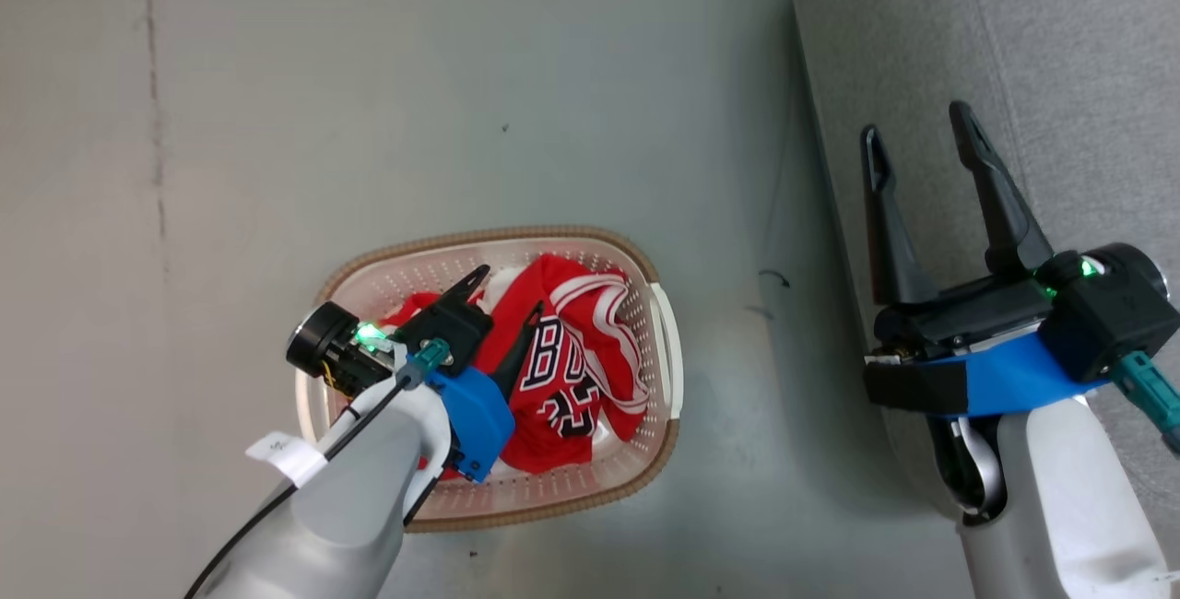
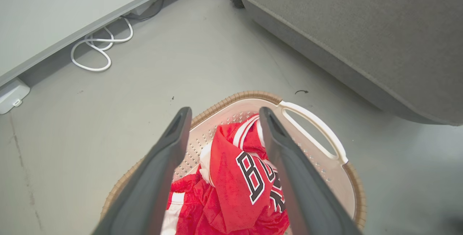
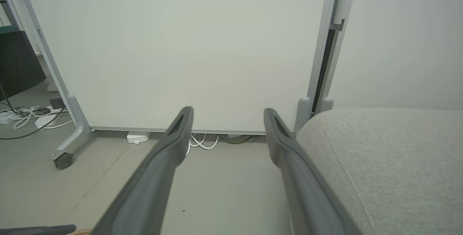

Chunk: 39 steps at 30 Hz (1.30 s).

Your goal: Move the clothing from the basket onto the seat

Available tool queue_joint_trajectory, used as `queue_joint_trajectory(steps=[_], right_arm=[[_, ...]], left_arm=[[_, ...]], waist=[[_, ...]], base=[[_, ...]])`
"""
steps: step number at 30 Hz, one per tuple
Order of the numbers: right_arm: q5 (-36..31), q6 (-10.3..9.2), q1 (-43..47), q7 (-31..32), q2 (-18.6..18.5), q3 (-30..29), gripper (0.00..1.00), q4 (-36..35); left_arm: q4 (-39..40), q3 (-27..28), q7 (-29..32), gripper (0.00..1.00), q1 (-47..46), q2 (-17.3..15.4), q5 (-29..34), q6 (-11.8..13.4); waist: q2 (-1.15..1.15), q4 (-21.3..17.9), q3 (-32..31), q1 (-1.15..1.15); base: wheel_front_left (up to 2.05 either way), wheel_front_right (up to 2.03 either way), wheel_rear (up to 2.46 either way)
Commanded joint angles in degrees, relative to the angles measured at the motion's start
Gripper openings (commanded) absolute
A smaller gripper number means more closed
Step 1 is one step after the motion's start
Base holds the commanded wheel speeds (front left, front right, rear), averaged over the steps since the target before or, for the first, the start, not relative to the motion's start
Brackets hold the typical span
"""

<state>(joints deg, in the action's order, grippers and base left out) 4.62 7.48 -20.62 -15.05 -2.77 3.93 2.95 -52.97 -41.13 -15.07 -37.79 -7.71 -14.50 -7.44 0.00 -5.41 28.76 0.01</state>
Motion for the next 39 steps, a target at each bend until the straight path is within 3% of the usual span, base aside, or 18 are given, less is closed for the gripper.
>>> queue_joint_trajectory(steps=[1,13,35,39], right_arm=[[-0.55,0.03,-1.45,-0.20,-0.20,0.14,1.00,-0.43],[-1.25,0.03,-6.48,-0.20,-0.20,1.40,1.00,-2.41],[-2.25,0.03,-9.09,-0.20,-0.20,0.93,1.00,-5.70],[-2.24,0.03,-8.91,-0.20,-0.20,0.64,1.00,-6.66]], left_arm=[[-1.67,-1.50,-0.17,1.00,-2.08,-0.35,-1.12,-0.04],[-13.06,-15.06,3.14,1.00,-8.36,-1.19,-10.46,-0.04],[-14.68,-28.62,12.01,1.00,-16.35,-4.17,-22.53,-0.05],[-15.53,-29.78,12.58,1.00,-17.38,-2.98,-23.13,-0.05]], waist=[[0.00,-0.88,3.36,-0.01],[0.00,-2.86,12.33,-0.01],[0.00,-3.59,22.87,-0.01],[0.00,-3.48,24.29,-0.01]], base=[[0.00,0.00,0.00],[0.00,0.00,0.00],[0.00,0.00,0.00],[0.00,0.00,0.00]])
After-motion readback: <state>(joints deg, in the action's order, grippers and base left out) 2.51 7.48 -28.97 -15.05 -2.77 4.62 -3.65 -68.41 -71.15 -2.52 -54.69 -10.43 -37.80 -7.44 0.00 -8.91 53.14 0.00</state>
